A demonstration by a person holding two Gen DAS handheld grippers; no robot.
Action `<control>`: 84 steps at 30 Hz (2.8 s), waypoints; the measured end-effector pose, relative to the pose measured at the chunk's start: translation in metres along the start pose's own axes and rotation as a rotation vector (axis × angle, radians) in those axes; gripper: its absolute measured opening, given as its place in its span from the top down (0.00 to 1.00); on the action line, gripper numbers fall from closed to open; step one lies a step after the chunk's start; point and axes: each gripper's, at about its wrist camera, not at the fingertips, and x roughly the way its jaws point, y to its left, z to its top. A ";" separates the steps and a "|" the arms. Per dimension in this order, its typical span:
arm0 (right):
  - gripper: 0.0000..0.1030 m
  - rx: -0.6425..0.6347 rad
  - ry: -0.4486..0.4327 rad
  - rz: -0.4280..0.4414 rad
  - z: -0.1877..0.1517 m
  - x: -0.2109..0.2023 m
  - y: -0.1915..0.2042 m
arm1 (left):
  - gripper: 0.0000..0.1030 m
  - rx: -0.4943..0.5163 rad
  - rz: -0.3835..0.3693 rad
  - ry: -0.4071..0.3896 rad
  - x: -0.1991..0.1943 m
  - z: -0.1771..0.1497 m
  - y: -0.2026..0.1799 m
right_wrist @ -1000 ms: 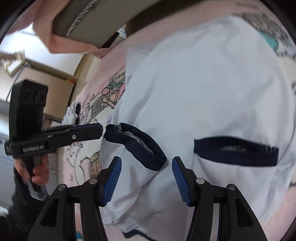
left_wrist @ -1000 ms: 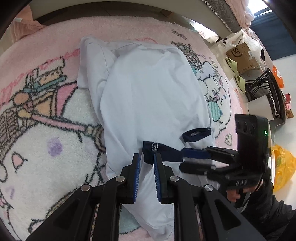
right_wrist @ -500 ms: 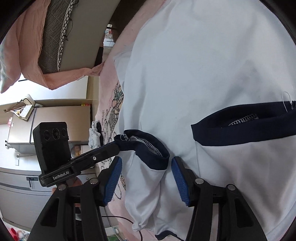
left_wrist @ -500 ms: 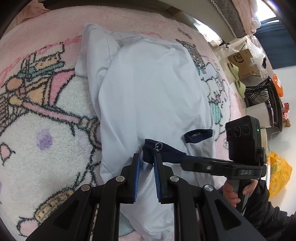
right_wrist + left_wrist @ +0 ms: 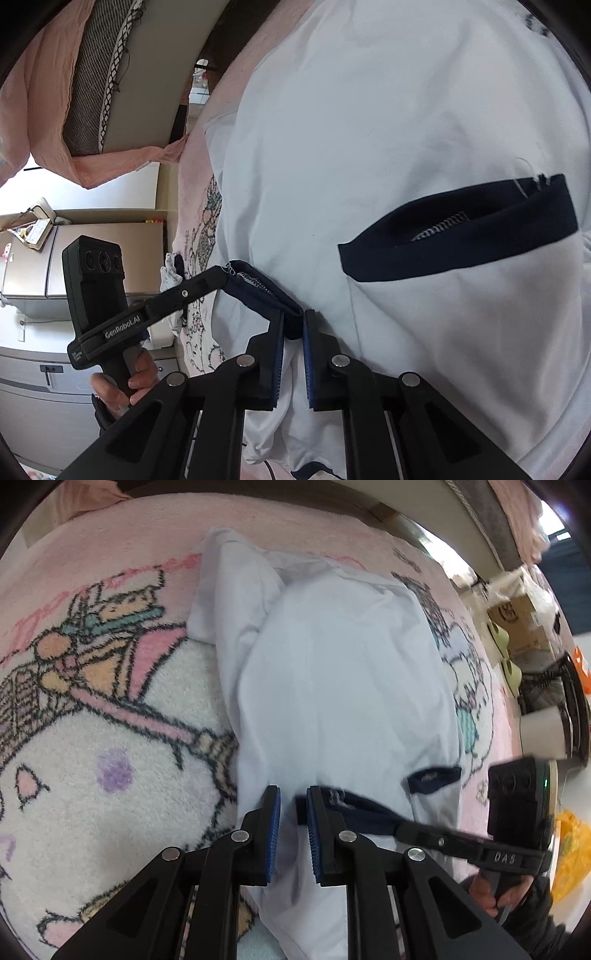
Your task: Fold clothes
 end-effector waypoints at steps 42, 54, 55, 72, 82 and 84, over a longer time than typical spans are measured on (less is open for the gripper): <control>0.92 -0.277 0.109 -0.050 0.005 0.042 0.055 | 0.87 0.106 -0.084 0.036 -0.014 -0.162 -0.048; 0.93 -0.246 0.134 -0.089 0.014 0.053 0.045 | 0.87 0.105 -0.058 0.132 0.024 -0.173 -0.061; 0.93 -0.245 0.135 -0.084 0.014 0.052 0.045 | 0.87 0.103 -0.057 0.134 0.024 -0.174 -0.063; 0.43 -0.243 0.064 -0.012 0.016 0.008 0.053 | 0.87 0.503 0.184 -0.194 -0.029 -0.194 -0.125; 0.24 -0.294 -0.058 -0.015 0.016 -0.022 0.062 | 0.29 0.430 0.167 -0.199 -0.021 -0.183 -0.119; 0.24 -0.311 -0.102 -0.031 0.018 -0.034 0.066 | 0.29 0.478 0.202 -0.214 -0.018 -0.185 -0.125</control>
